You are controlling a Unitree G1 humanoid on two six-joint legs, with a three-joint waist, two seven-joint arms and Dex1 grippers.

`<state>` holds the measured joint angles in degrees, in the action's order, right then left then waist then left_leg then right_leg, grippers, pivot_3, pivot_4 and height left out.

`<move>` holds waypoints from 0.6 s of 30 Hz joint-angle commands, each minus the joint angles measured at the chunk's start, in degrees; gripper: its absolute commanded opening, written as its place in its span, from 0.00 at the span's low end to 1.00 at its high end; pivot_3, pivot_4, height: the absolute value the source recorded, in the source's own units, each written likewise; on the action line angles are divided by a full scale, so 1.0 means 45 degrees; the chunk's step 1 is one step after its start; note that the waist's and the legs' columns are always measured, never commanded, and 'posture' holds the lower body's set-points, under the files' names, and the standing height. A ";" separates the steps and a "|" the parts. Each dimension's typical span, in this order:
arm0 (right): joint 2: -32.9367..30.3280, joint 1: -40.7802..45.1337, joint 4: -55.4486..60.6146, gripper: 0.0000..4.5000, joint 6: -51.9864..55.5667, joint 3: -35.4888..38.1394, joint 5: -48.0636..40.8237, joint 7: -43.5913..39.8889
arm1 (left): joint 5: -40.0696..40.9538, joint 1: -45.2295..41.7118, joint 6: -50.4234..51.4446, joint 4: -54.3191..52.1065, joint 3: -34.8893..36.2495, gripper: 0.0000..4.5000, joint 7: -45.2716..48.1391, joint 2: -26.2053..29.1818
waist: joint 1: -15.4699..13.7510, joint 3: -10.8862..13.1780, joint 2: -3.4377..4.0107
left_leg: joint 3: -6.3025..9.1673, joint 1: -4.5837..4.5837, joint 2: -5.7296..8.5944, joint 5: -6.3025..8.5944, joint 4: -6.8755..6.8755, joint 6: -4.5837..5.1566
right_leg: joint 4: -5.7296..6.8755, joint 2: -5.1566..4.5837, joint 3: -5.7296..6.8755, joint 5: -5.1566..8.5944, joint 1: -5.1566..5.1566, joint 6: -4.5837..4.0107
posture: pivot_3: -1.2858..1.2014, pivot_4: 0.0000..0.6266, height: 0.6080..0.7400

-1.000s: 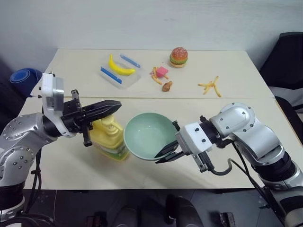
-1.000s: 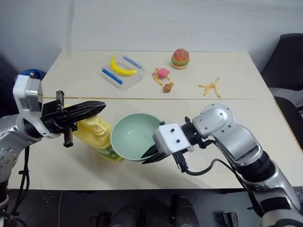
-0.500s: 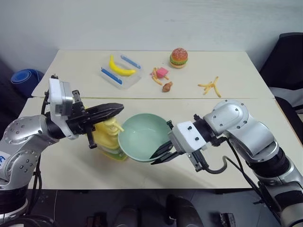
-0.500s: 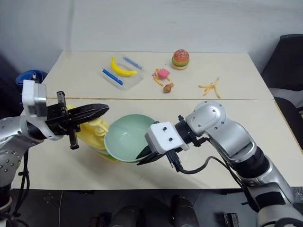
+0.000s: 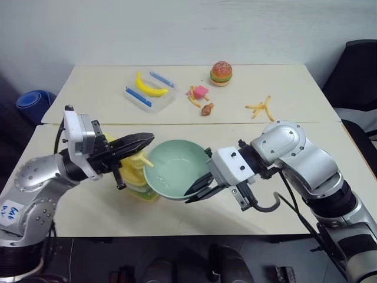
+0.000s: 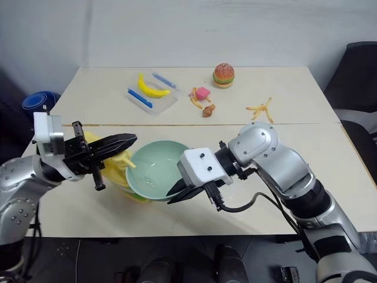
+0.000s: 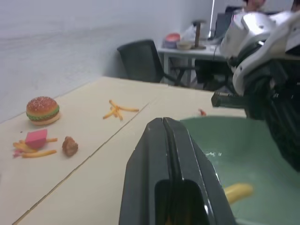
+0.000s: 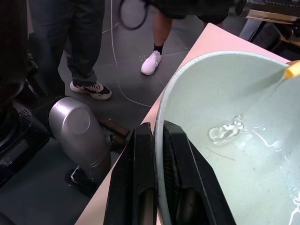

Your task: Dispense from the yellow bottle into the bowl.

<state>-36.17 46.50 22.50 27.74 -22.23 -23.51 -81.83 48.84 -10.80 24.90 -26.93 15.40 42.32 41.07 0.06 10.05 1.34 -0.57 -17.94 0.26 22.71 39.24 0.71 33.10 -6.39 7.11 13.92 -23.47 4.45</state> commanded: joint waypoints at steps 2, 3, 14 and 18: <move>-0.0272 -0.0641 -0.0266 0.00 -0.0794 0.0589 0.0161 0.0236 | 0.0725 -0.0269 0.0233 0.0439 0.1152 0.00 -0.0018 0.0086 | -0.0019 0.0007 -0.0024 | 0.0000 -0.0007 0.0002 -0.0001 0.0000 0.0001 | -0.0001 0.0000 0.0003 0.0000 -0.0005 0.0000 | 0.52 0.24 1.00; -0.0451 -0.1278 -0.1114 0.00 -0.1758 0.0668 0.0686 0.0330 | 0.1180 -0.0552 0.0389 0.0683 0.1811 0.00 -0.0049 0.0353 | -0.0028 0.0017 -0.0042 | 0.0007 -0.0019 0.0002 -0.0001 0.0000 0.0001 | 0.0004 0.0000 0.0012 0.0000 -0.0007 0.0000 | 0.52 0.24 1.00; 0.0078 -0.2852 -1.0896 0.00 -1.0696 0.0848 0.4300 0.1636 | -0.0451 0.4599 -0.0253 0.3122 0.6234 0.00 0.4363 0.2373 | 0.0384 0.0105 -0.0127 | -0.0032 -0.0061 -0.0011 0.0000 -0.0026 0.0010 | -0.0036 0.0041 0.0069 -0.0004 -0.0032 0.0009 | 0.52 0.24 1.00; 0.0321 -0.2836 -1.2218 0.11 -1.1479 0.1393 0.4047 0.1870 | -0.2184 0.6368 -0.1862 0.2975 0.5718 0.00 0.4438 0.1242 | 0.0319 0.0108 -0.0155 | -0.0024 -0.0040 -0.0022 -0.0001 -0.0014 -0.0011 | -0.0049 0.0025 0.0036 0.0005 -0.0024 -0.0008 | 0.52 0.24 1.00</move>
<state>-34.67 33.39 -31.61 -22.49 -17.75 -4.56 -73.28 42.51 16.77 20.76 -12.62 41.40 62.62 47.69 1.50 10.53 0.65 -0.61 -18.12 0.16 22.70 39.19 0.64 32.90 -6.33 7.28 13.94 -23.58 4.40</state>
